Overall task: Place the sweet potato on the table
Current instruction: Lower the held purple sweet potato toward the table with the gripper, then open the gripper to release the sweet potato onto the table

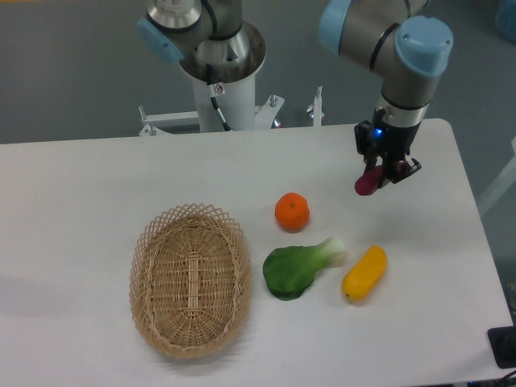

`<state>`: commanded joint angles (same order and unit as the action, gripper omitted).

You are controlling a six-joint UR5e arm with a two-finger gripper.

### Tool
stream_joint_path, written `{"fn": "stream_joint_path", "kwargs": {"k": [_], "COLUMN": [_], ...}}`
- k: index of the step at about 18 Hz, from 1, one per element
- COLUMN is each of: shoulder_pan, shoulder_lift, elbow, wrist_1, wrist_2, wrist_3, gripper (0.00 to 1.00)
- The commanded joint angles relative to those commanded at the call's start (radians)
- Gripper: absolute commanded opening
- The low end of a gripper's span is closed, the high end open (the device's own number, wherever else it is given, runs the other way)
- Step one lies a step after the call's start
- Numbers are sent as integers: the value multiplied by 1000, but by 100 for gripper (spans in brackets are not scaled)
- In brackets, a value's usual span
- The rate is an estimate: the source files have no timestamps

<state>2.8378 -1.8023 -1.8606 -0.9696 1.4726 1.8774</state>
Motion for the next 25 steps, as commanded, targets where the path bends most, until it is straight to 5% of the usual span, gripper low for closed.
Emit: {"fn": "stream_joint_path", "kwargs": {"k": [9,17,19,21,25], "shoulder_pan": [28,26,26,26,18], "shoulder_lift": [-118,-120,-120,-115,-101], "elbow": [-46,-57,-55,-46,-9], "wrist_1": [85,89,89,89,83], "wrist_2": [41,41,41,41,41], "wrist_3": [5,-3,-3,-15,-29], "gripper": [30,36,53,93,100]}}
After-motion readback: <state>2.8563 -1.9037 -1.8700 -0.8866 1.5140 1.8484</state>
